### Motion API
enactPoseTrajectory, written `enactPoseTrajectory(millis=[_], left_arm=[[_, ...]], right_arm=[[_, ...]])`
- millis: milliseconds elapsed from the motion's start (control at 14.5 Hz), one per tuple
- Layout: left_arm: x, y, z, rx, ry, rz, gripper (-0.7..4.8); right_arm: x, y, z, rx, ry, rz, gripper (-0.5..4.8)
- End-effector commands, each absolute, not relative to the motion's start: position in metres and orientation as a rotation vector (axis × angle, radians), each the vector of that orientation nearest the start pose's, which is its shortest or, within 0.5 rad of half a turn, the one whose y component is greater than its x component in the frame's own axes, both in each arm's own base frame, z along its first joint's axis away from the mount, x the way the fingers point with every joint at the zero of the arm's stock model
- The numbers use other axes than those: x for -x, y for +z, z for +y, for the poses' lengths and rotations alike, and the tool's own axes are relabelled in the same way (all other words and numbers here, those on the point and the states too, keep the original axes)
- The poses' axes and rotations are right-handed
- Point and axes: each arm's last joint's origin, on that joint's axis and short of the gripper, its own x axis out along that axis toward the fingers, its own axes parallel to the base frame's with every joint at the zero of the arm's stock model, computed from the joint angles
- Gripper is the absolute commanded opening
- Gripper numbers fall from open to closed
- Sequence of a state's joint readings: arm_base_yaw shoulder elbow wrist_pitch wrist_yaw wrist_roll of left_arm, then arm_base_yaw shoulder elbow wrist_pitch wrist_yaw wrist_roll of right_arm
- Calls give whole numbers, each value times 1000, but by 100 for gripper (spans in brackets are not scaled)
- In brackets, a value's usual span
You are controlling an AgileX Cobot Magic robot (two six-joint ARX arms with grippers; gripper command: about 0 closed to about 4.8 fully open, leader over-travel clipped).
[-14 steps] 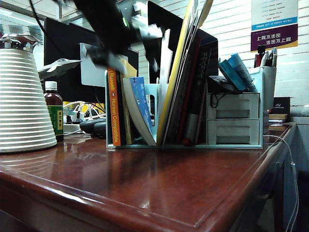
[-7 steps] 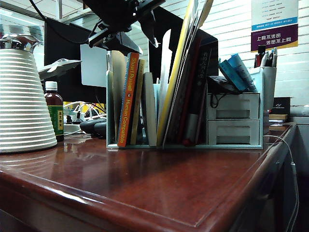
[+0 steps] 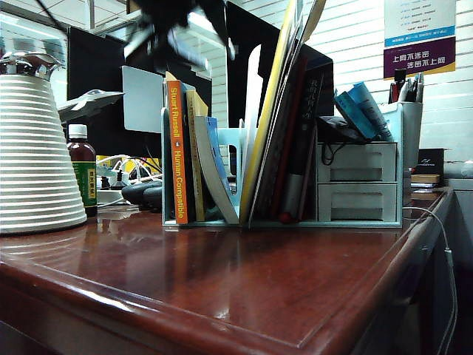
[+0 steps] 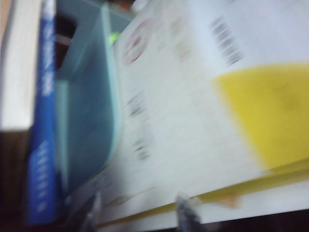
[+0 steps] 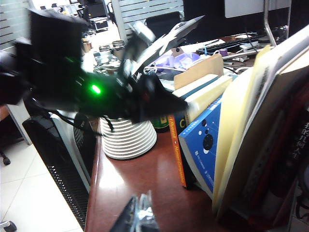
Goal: Pick up the blue book and put it on the bookshelf.
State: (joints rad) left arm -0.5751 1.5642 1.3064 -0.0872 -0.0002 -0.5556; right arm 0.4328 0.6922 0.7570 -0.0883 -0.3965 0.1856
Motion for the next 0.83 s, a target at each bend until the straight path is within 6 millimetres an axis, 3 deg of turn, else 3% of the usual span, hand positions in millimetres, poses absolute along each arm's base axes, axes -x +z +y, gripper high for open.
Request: enactPoseTrajectory(millis=[69,277,346,484,622,761,830], left_arm=[[-313,313,-200,418,-394,521,256],[-321,299,-202,394,-335,538,257],[-322,298,-202,390,-313,531,418],[-322,298,-202,389,-309,530,416],[-326,292,-204,394,-310,532,363],[-330,284,-208,419,-327,559,363],[-337,268,-213,409,-318,581,101]], right_arm=[[-129,352,72,-172,835,57,-5],[-128,352,72,-172,835,55,-5],[-128,352,72,-172,835,55,-5],[-128,352,72,-172,835,56,-5],[-128,352,72,-171,835,55,-5],[-128,352,72,-172,835,55,-5],[-128,352,72,-171,835,55,-5]])
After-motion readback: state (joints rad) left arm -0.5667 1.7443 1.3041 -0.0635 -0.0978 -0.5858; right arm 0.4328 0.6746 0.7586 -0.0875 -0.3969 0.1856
